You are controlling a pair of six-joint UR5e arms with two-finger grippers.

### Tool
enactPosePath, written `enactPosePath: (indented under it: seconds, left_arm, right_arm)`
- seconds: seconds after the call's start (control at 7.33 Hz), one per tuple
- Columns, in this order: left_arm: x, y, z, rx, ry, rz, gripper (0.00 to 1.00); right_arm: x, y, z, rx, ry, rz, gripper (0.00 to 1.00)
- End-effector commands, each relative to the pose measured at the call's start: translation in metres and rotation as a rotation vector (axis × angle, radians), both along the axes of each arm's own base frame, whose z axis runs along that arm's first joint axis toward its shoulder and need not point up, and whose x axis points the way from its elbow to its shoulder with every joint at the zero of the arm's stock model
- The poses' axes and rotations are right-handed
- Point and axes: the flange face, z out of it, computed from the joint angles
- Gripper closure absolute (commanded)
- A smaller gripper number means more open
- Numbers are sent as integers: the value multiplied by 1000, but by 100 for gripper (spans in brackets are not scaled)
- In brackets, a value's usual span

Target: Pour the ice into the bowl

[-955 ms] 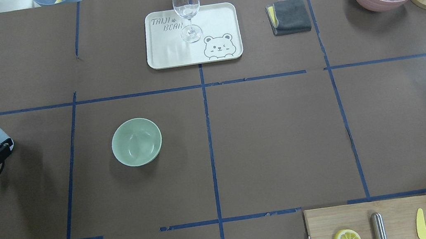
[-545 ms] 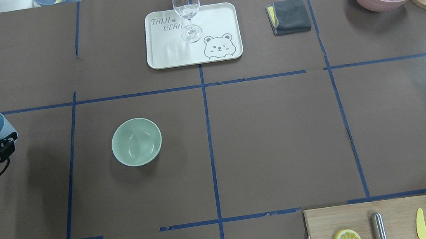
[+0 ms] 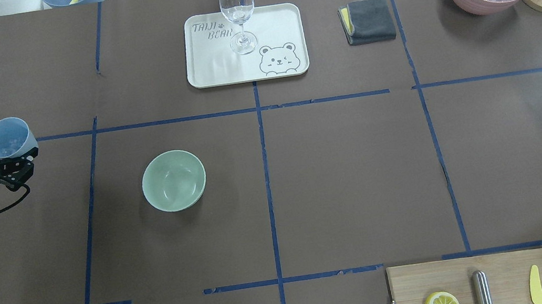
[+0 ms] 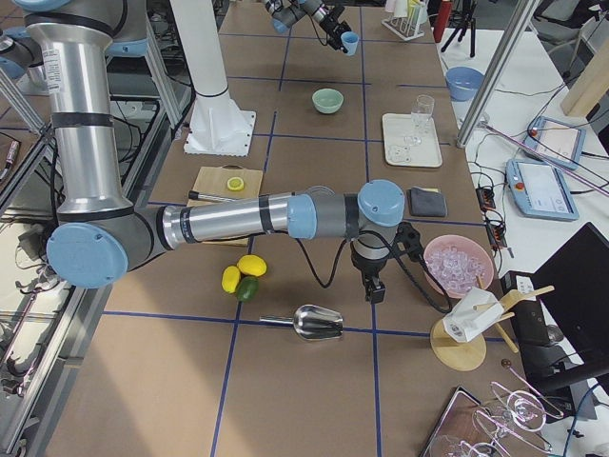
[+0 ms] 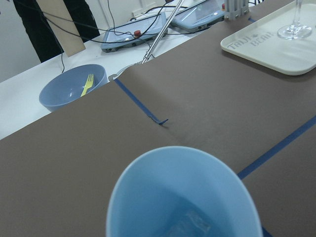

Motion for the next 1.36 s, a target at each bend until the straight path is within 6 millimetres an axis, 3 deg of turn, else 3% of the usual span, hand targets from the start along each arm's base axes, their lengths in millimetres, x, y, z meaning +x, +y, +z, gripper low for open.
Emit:
enactPosePath:
  seconds: [0.0, 0.14, 0.27, 0.41, 0.55, 0.82, 1.23]
  left_arm:
    - [6, -10, -17, 37, -13, -36, 100]
    - [13, -21, -30, 56, -54, -93, 100]
    - [15, -33, -42, 145, -212, -152, 100]
    - [20, -37, -57, 181, -222, -161, 100]
    - [43, -29, -72, 207, -205, -148, 100]
    - [121, -15, -119, 217, -262, -174, 100]
    - [183, 18, -142, 273, -458, -175, 100]
  right_arm:
    - [2, 2, 3, -4, 0, 2, 0]
    - [5, 12, 14, -26, 0, 8, 0]
    - [9, 14, 17, -30, 0, 16, 0]
    - [15, 20, 21, -38, 0, 26, 0]
    - [18, 23, 24, -43, -2, 32, 0]
    - [19, 27, 29, -53, -2, 35, 0]
    - [22, 30, 32, -61, -1, 41, 0]
